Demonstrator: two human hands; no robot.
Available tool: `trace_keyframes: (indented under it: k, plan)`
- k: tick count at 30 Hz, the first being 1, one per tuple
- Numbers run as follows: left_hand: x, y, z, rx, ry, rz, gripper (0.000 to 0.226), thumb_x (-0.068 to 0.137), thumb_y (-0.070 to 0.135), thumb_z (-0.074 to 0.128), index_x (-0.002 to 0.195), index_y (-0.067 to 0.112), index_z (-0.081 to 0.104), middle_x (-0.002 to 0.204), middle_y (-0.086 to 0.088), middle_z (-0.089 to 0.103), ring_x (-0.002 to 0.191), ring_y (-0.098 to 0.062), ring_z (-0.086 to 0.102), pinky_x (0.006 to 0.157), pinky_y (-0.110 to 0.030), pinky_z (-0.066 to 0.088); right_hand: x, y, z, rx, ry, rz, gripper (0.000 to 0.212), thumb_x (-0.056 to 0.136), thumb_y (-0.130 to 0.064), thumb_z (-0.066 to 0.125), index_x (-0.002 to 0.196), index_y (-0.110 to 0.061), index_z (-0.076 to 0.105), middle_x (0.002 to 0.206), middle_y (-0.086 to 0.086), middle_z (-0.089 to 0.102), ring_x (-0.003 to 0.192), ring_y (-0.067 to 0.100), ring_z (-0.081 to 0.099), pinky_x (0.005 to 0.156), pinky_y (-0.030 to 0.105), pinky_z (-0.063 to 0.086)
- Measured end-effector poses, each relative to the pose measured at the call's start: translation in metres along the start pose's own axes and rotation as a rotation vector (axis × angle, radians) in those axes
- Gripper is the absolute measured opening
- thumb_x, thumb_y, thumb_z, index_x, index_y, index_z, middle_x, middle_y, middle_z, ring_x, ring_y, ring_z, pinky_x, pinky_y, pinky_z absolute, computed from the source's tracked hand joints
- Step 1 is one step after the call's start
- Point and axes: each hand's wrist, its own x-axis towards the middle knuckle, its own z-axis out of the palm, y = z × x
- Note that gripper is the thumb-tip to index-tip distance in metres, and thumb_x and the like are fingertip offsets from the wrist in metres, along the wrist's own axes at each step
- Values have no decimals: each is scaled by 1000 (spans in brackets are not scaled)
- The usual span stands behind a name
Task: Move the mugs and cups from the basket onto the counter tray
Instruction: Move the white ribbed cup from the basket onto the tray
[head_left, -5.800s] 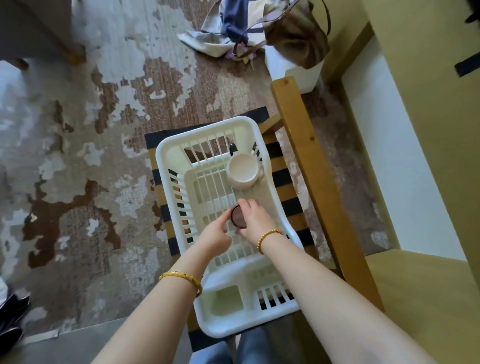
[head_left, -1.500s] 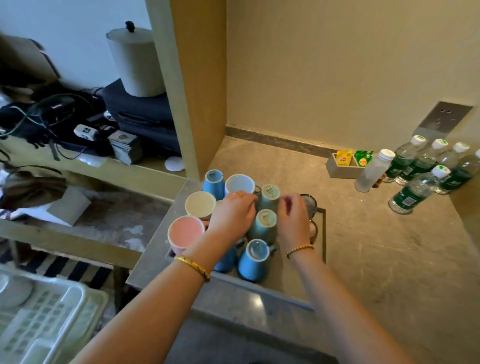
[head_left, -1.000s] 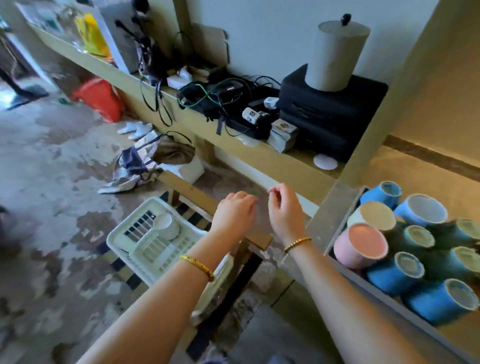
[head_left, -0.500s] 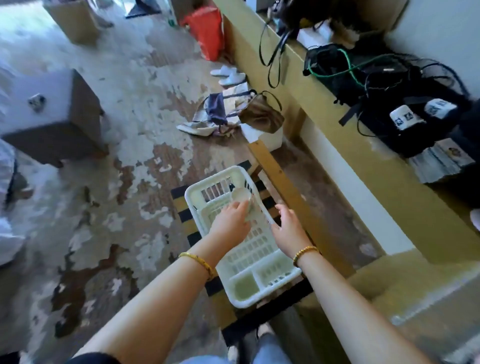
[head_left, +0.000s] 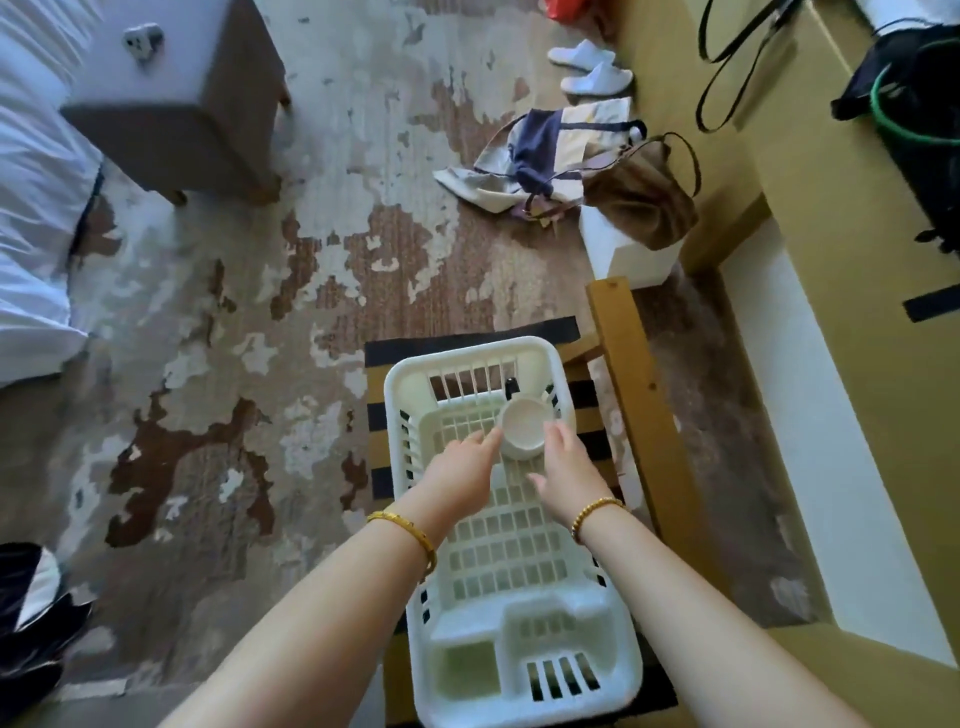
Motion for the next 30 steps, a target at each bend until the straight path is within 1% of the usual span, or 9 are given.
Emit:
trace_keyframes:
  k: [3,8,12,18,21,23,24,27,30]
  plan:
    - [25,0,5,-179,-13,-58,81,86,-8,41,149,29,5,151,-5,30,112,-24,54,83,-34,54,30,5,12,-59,-14,-41,80,87,-20,61,146,-10,9,155,11,9,141,27,20,114,40,26]
    - [52,-3,14,-413,-9,-125,75,85,-10,40,148,24,16,148,-6,38,115,-21,54,85,-24,49,63,6,31,-202,27,-23,93,82,-25,67,147,-9,2,156,16,0,144,32,1,116,43,9]
    - [59,-7,20,-566,36,-152,71,87,-11,38,146,25,24,148,-4,38,121,-23,51,87,-26,50,75,2,39,-283,61,6,98,80,-32,69,146,-10,1,153,21,5,142,37,5,116,47,12]
    - [54,-14,19,-727,-25,-174,79,82,-18,31,146,28,24,151,2,32,125,-22,47,78,-24,52,79,0,36,-420,56,-53,90,77,-38,70,142,-10,14,141,22,25,131,37,28,111,44,28]
    - [45,-15,19,-776,-79,-170,86,79,-19,27,146,36,22,152,7,30,108,-16,55,61,-22,48,75,-1,36,-452,17,-70,88,79,-34,69,142,-10,13,142,23,25,132,38,27,110,45,27]
    - [38,-13,20,-794,-96,-164,85,80,-17,28,145,37,21,151,7,30,85,-7,52,62,-25,47,68,0,35,-441,28,-97,86,78,-34,70,141,-11,17,141,21,29,130,37,30,109,44,31]
    - [33,-13,21,-806,-102,-159,83,81,-16,29,145,36,22,151,6,31,85,-6,52,63,-24,47,62,1,34,-420,38,-108,85,76,-34,71,140,-12,19,140,19,30,129,35,32,107,44,34]
    - [13,-17,20,-923,-75,-130,80,80,-17,31,145,30,27,151,5,31,123,-15,48,54,-11,46,37,1,32,-378,100,-173,87,74,-37,73,140,-14,20,138,15,32,125,31,34,102,39,37]
    - [-11,-20,10,-1051,-5,-76,75,80,-16,37,142,27,33,147,3,37,121,-10,48,56,-5,47,9,-8,26,-253,175,-193,91,73,-39,73,141,-15,18,139,12,29,127,28,30,104,39,38]
